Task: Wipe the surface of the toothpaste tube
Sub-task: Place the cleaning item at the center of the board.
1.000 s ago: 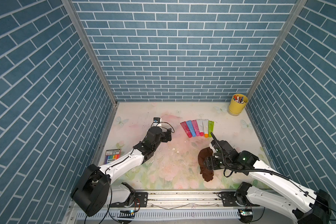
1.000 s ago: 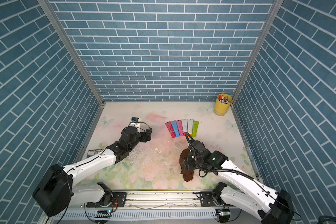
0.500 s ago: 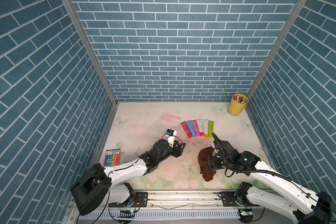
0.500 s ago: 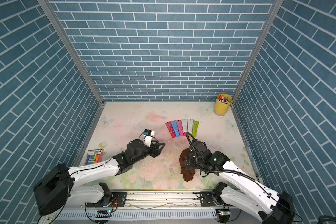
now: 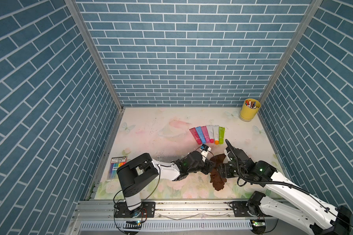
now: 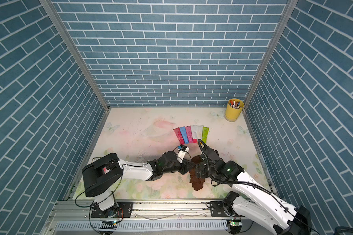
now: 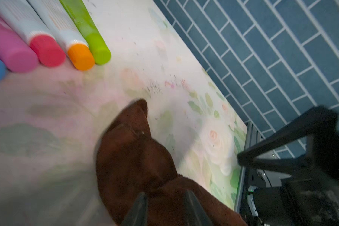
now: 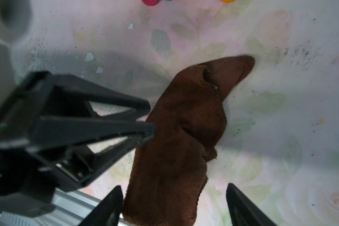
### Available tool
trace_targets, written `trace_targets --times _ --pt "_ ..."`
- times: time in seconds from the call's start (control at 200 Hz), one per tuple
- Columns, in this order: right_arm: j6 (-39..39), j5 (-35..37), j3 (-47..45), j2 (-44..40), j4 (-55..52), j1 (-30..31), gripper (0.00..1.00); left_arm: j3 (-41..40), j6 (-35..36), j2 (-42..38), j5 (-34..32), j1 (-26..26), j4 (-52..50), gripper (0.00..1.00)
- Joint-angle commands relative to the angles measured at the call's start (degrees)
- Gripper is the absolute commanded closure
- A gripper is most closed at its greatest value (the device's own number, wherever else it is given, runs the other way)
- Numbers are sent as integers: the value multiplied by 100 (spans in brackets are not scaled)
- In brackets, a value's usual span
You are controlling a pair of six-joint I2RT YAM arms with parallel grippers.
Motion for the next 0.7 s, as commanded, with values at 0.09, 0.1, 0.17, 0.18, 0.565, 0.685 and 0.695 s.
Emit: trace_targets --times 0.09,0.1,0.17,0.18,0.565,0.685,0.695 --pt "65 473 -39 -265 -154 -143 16 -240 -279 322 84 -264 708 71" --pt "63 483 -35 -285 -155 -156 16 -255 -281 336 78 -275 732 71" --pt "57 527 -7 -397 -157 -230 16 -235 -276 450 33 -362 684 72" --pt "56 532 -1 -419 -164 -244 16 -223 -272 467 14 -373 662 72" --pt "-349 1796 422 -632 83 -617 2 -171 569 -1030 -2568 -398 -1047 30" --pt "-905 2535 359 -493 690 -1066 1 -263 1225 -2299 -3934 -56 -1791 23" --pt "-951 2570 363 -469 733 -1112 1 -274 1281 -2403 -4016 5 -1840 22"
